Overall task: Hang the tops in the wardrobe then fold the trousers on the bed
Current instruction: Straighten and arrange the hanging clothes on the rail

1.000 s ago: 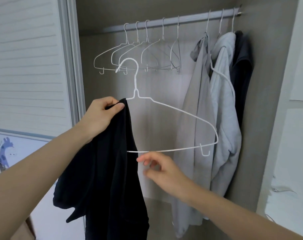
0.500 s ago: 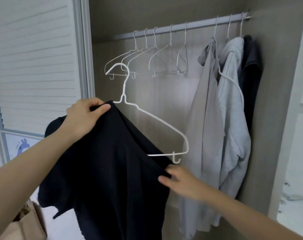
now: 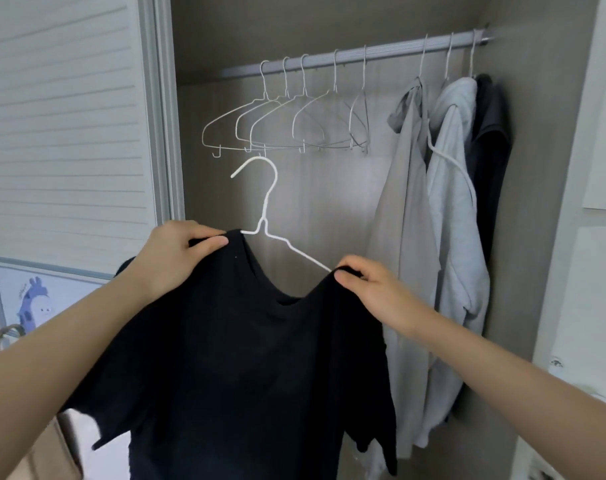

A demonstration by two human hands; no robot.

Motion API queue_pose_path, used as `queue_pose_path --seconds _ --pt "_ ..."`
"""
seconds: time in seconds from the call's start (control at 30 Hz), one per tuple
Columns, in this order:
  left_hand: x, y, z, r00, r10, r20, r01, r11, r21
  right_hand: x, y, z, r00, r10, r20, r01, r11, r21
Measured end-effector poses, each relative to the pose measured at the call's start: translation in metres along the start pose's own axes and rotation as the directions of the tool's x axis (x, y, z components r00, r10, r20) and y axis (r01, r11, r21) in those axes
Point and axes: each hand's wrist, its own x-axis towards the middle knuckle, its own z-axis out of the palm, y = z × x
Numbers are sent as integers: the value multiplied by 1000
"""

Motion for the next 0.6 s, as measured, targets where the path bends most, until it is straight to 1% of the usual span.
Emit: queue_pose_path --seconds 0.13,0.2,0.27,0.33,0.43,0.53,0.6 --pt "0 -7 -9 1000 -28 -4 28 998 -51 3 -4 -11 997 -8 -80 7 1000 -17" --pt "-3 -15 -16 998 -67 21 68 994 -82 5 -5 -24 992 50 -117 -49 999 14" --pt "-6 -20 -19 992 -115 47 122 979 -164 9 -7 -38 983 125 -132 -119 991 52" --pt "-8 -21 -18 986 -162 38 167 955 -247 12 -11 -47 980 159 -115 -162 987 -16" --pt "-4 -18 -16 981 -193 26 191 927 -322 21 -20 -54 986 124 -113 -136 985 -107" --pt "2 -10 -15 978 -207 35 205 902 -379 25 -34 -59 997 20 -81 -34 986 -165" --pt "5 -7 -15 973 -222 56 223 860 -459 24 -39 -64 997 -27 -65 16 985 -170"
